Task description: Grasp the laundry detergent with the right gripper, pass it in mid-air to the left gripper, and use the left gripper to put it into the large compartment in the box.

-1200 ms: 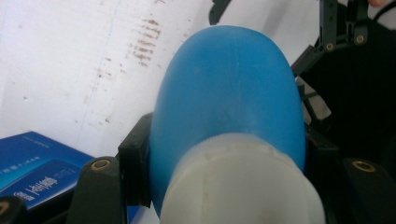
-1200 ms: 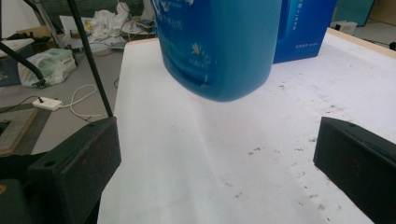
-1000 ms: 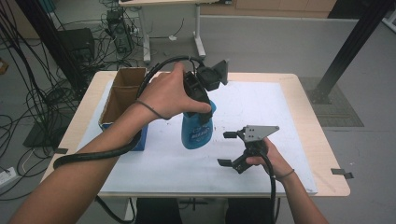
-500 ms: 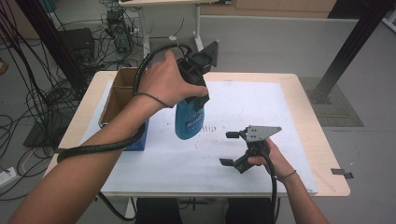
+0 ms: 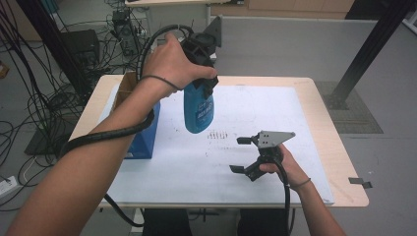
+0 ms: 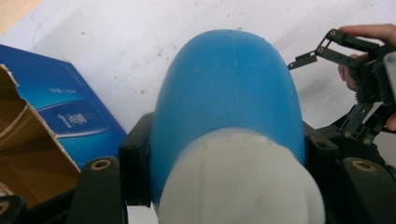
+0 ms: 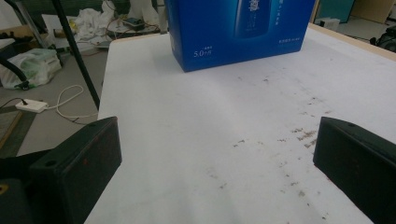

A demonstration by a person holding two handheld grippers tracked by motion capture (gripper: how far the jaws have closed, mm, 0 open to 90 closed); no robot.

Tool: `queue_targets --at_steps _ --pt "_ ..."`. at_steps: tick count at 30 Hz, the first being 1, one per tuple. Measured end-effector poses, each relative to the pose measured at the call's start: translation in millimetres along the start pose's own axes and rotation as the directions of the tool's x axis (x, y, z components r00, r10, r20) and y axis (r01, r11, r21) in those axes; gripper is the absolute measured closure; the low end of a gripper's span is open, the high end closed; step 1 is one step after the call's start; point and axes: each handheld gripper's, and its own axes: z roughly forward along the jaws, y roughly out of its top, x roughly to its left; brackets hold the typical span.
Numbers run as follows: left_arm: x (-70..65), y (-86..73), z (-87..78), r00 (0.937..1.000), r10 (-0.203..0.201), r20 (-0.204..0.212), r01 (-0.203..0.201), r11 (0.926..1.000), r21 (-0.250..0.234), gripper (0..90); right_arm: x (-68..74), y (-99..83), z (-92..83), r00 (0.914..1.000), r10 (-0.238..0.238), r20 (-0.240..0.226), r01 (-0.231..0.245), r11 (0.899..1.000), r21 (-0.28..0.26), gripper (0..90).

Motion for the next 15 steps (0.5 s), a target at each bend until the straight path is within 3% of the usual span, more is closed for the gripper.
queue_targets --at_steps 6,15 --pt "14.4 4.9 -15.7 0.9990 -0.044 -0.008 0.044 0.9990 -0.002 37.5 2.2 0.7 -2.9 0.9999 -0.004 0.009 0.004 1.000 -0.003 1.1" --pt "35.6 2.9 -35.1 0.9902 -0.138 -0.019 0.138 0.9902 -0.024 37.5 4.2 0.6 -10.1 0.9996 -0.004 0.026 0.004 1.000 -0.005 1.1"
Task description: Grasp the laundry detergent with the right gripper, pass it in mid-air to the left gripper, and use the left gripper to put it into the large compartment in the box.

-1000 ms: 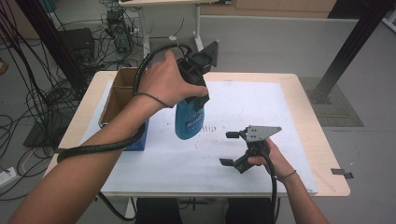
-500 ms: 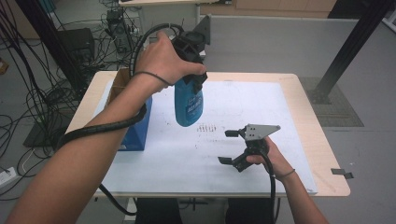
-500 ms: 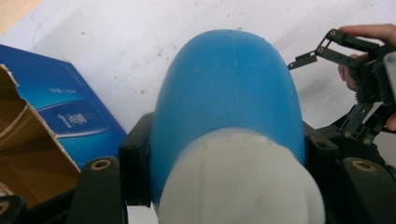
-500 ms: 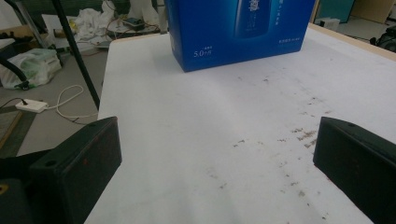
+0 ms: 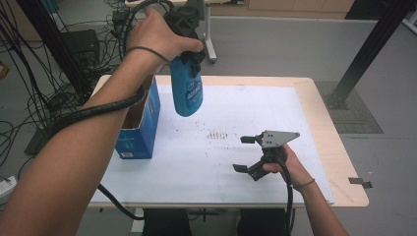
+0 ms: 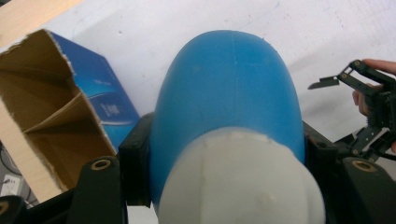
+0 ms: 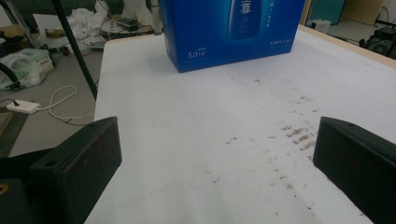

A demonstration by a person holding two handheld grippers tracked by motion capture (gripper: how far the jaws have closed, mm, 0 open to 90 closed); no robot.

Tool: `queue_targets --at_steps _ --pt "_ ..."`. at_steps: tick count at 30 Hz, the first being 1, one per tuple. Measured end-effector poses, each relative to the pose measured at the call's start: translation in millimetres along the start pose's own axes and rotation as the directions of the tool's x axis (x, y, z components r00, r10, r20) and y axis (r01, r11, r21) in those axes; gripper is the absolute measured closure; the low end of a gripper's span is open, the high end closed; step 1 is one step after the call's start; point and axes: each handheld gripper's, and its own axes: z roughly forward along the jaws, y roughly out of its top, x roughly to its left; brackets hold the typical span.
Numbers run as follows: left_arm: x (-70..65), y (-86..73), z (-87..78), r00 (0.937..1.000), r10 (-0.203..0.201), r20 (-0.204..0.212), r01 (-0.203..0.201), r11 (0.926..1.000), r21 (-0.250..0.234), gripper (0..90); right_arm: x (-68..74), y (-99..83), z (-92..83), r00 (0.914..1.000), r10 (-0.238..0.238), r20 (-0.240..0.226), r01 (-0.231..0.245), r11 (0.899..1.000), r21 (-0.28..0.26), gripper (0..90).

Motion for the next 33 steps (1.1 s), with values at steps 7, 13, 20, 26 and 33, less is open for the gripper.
queue_targets --at_steps 7,13,20,26,33 --pt "23.6 -2.9 -8.6 0.9951 -0.095 -0.027 0.094 0.9955 -0.013 37.5 1.6 -0.2 -1.1 1.0000 0.000 0.002 0.000 1.000 0.001 1.1" --pt "48.0 -6.4 -16.6 0.9835 -0.173 -0.054 0.172 0.9850 -0.011 37.5 2.6 0.4 -2.6 1.0000 -0.005 0.007 0.005 1.000 -0.009 1.1" --pt "78.5 -14.0 -27.2 0.9600 -0.268 -0.081 0.267 0.9634 -0.019 37.5 2.5 1.6 -2.9 0.9999 -0.007 0.007 0.007 1.000 -0.006 1.2" --pt "104.6 -21.4 -26.8 0.9357 -0.341 -0.090 0.341 0.9398 -0.012 37.5 2.3 1.4 -2.1 1.0000 -0.005 0.008 0.005 1.000 -0.006 1.3" --pt "123.0 -23.5 -27.7 0.8952 -0.423 -0.139 0.427 0.9041 -0.001 37.5 1.6 1.6 -2.8 0.9999 -0.005 0.011 0.005 1.000 -0.009 1.4"
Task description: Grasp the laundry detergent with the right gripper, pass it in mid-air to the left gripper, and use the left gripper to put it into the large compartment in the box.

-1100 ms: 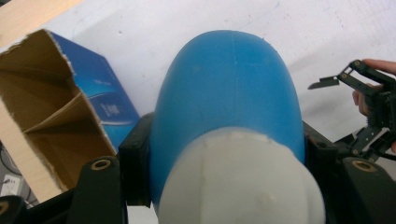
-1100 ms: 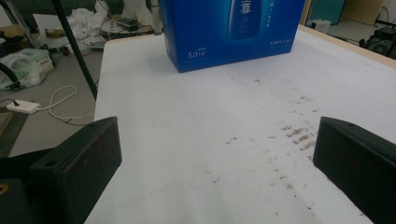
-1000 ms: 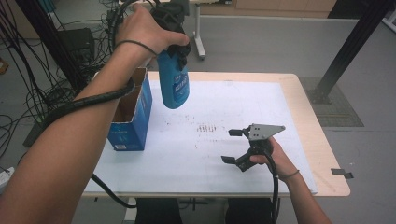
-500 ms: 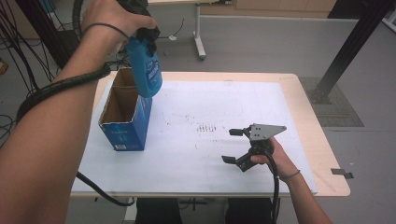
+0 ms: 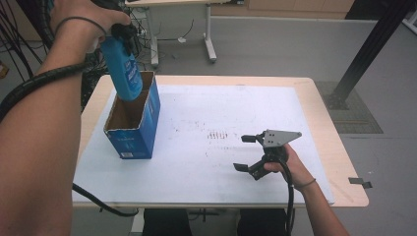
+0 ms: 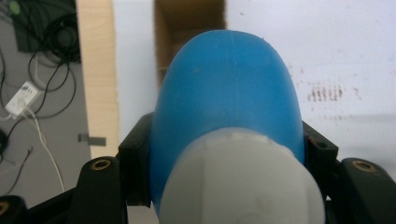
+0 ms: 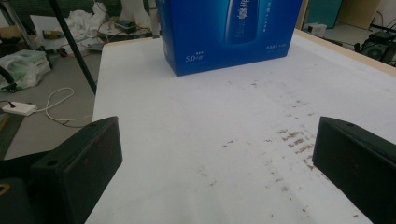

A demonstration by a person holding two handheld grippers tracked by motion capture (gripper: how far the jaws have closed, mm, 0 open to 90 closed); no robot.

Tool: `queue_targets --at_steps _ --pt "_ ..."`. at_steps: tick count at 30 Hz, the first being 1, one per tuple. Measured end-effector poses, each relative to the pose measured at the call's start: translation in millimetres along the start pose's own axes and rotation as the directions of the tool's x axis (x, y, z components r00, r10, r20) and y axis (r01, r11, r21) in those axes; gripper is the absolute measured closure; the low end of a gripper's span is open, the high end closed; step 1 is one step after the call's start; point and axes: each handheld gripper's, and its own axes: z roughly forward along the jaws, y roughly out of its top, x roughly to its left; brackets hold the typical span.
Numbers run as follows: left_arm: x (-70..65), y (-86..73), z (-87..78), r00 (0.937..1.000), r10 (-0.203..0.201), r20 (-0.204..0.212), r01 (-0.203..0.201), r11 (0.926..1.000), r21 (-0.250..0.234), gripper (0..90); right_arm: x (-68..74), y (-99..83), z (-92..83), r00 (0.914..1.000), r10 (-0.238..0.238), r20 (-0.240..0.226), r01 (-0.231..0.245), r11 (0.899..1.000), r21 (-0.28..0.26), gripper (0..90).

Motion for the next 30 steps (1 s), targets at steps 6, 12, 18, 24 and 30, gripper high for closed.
queue_targets --at_steps 6,12,18,24,30 --pt "5.2 1.9 -5.1 0.9968 -0.060 -0.053 0.061 0.9981 0.005 37.5 -0.6 -1.2 -0.4 1.0000 0.005 0.004 -0.005 1.000 0.006 1.5" --pt "8.0 1.3 -8.7 0.9945 -0.083 -0.064 0.083 0.9965 -0.004 37.5 -0.2 -2.5 -0.5 0.9999 0.008 0.009 -0.008 1.000 0.005 1.4" --pt "9.0 2.0 -2.8 0.9949 -0.086 -0.052 0.086 0.9963 0.001 37.5 0.1 -2.5 -0.2 0.9999 0.008 0.010 -0.008 1.000 0.002 1.4" --pt "9.5 5.0 13.4 0.9956 -0.083 -0.044 0.084 0.9961 0.027 37.5 0.2 -2.4 -0.5 0.9999 0.008 0.010 -0.008 1.000 0.002 1.4" --pt "12.3 7.5 37.5 0.9958 -0.085 -0.035 0.087 0.9946 0.057 37.5 0.0 -3.7 -1.0 0.9999 0.010 0.008 -0.010 1.000 0.001 1.4"
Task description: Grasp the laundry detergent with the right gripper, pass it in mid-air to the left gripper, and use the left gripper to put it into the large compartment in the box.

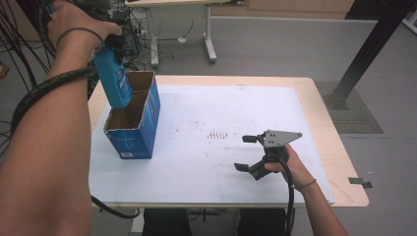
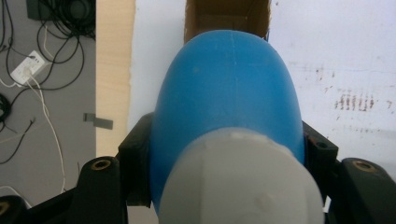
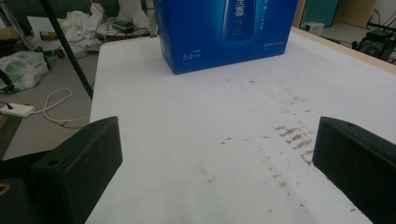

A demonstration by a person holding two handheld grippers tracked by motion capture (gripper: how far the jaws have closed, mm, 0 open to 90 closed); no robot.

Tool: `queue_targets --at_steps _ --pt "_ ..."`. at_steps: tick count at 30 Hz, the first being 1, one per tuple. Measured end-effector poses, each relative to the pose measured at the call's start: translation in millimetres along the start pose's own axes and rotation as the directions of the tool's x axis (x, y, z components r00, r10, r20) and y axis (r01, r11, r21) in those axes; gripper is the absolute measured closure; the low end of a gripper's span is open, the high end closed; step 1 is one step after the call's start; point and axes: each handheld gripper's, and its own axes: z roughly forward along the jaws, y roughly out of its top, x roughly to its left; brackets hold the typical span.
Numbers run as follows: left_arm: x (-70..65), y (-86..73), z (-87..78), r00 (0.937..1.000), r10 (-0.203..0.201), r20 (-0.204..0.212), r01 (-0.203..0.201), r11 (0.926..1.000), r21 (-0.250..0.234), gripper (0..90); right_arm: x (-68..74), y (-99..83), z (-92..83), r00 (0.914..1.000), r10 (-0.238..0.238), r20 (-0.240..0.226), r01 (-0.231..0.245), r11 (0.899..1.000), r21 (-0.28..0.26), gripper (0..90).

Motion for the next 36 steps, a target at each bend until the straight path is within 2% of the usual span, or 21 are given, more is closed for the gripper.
queue_targets --at_steps 25,36 --pt "-0.7 6.8 79.8 0.9989 0.028 0.038 -0.030 0.9967 0.075 37.5 -2.0 -6.2 1.8 0.9999 0.012 0.000 -0.012 1.000 0.003 1.4" --pt "-6.3 5.0 110.8 0.9992 0.031 0.027 -0.033 0.9949 0.095 37.5 -3.4 -7.4 2.6 0.9999 0.015 0.000 -0.015 1.000 0.009 1.4"
